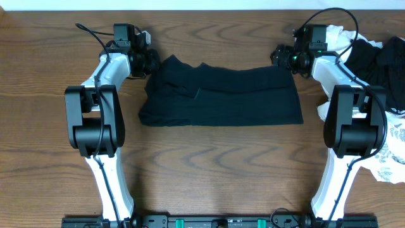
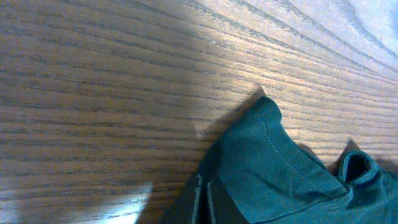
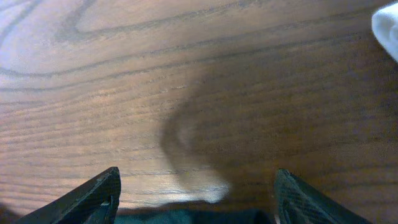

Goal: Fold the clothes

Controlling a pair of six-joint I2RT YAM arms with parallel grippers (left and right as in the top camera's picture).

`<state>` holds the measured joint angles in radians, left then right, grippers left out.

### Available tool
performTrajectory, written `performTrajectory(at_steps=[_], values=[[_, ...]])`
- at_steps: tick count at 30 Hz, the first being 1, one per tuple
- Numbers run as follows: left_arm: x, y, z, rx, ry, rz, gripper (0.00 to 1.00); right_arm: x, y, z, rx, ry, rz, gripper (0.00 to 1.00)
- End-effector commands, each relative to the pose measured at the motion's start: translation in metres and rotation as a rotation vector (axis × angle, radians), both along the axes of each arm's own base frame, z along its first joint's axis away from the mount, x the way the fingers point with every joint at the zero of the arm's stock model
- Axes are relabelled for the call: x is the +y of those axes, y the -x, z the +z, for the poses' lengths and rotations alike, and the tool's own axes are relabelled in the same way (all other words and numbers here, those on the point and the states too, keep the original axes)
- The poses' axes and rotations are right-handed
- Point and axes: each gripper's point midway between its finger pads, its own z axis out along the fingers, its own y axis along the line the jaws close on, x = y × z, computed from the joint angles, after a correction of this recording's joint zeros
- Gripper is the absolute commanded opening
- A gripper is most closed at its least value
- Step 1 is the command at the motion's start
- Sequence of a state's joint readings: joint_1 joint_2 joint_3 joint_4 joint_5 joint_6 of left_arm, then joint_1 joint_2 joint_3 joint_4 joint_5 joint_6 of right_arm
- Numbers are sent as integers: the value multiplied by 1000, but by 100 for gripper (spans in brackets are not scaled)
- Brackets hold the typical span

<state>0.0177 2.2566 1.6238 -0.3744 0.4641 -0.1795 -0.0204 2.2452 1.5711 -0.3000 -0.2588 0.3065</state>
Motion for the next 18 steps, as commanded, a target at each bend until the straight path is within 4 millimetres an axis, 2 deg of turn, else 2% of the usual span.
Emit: performTrajectory(at_steps=[1, 9, 18], values=[[2, 6, -14, 31, -5, -3, 6, 0, 5, -25, 57, -23, -17, 73], [2, 6, -14, 31, -5, -3, 6, 0, 7, -27, 71, -26, -15, 55], [2, 8, -15, 38, -5, -4, 6, -11, 16, -32, 116, -27, -38, 61]])
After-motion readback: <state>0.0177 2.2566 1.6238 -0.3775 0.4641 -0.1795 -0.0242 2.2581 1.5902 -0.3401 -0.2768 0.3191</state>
